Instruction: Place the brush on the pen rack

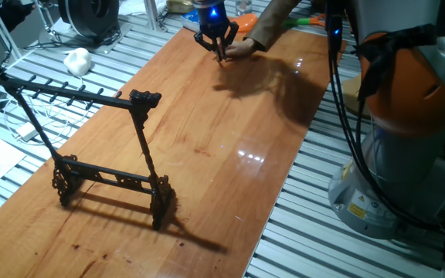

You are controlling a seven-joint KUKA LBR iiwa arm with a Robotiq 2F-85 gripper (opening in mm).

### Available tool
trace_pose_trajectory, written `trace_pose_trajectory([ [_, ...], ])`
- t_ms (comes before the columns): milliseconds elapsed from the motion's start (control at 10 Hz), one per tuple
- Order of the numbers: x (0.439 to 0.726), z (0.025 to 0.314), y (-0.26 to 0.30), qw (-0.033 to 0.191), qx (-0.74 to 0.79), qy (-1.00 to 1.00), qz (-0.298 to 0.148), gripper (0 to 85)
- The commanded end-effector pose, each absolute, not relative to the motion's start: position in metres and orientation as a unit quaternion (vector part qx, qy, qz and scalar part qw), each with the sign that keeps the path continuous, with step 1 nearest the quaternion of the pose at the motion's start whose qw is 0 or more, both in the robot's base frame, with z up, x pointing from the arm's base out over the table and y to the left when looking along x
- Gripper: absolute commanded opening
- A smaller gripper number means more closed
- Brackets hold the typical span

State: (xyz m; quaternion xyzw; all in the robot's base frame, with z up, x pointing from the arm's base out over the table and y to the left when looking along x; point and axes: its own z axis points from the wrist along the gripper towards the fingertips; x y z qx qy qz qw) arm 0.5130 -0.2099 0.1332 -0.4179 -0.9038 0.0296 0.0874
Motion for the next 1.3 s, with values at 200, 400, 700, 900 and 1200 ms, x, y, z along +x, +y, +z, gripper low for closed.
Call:
trace_pose_trajectory([
  [200, 0.528, 0.155, -0.174, 0.109, -0.439, -0.891, 0.03, 0.0],
  [400, 0.534, 0.176, -0.137, 0.125, -0.457, -0.88, 0.027, 0.0],
  [700, 0.528, 0.191, -0.101, 0.143, -0.481, -0.865, 0.005, 0.0],
  [900, 0.522, 0.189, -0.098, 0.136, -0.474, -0.87, 0.01, 0.0],
  [1200, 0.527, 0.192, -0.108, 0.132, -0.467, -0.874, 0.021, 0.0],
])
